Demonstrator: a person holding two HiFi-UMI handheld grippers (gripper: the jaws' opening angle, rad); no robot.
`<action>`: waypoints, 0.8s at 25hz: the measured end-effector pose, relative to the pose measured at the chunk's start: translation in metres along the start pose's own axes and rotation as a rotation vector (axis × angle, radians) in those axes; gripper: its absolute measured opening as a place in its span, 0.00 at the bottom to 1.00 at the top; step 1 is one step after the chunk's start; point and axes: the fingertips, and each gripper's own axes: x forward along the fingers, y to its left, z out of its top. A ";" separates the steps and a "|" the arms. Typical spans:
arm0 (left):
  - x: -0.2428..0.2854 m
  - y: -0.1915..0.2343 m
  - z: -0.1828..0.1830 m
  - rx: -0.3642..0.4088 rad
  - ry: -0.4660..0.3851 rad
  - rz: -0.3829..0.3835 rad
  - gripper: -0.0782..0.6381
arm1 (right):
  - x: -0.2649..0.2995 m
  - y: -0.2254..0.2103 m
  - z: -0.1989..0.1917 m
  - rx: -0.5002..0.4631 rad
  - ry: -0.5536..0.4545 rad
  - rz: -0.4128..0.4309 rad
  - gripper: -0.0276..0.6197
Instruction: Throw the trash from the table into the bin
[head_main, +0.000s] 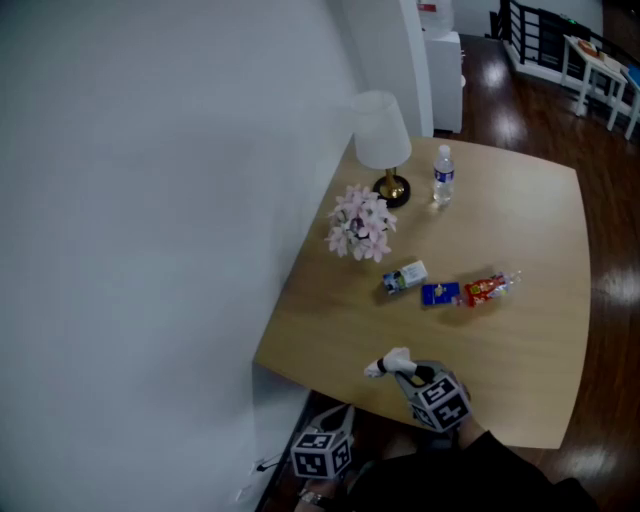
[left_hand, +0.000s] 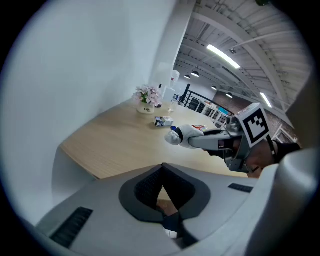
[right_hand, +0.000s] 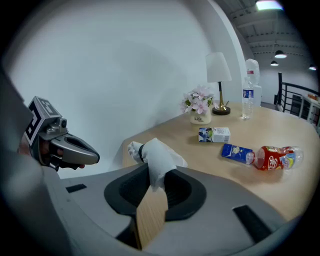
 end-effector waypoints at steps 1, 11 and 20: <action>-0.002 0.003 -0.002 -0.006 -0.004 0.005 0.12 | 0.002 0.003 0.000 -0.002 0.000 0.003 0.17; -0.034 0.049 -0.036 -0.108 -0.023 0.088 0.12 | 0.041 0.073 -0.011 -0.064 0.090 0.136 0.17; -0.083 0.108 -0.102 -0.296 -0.046 0.202 0.12 | 0.090 0.180 -0.038 -0.234 0.225 0.306 0.17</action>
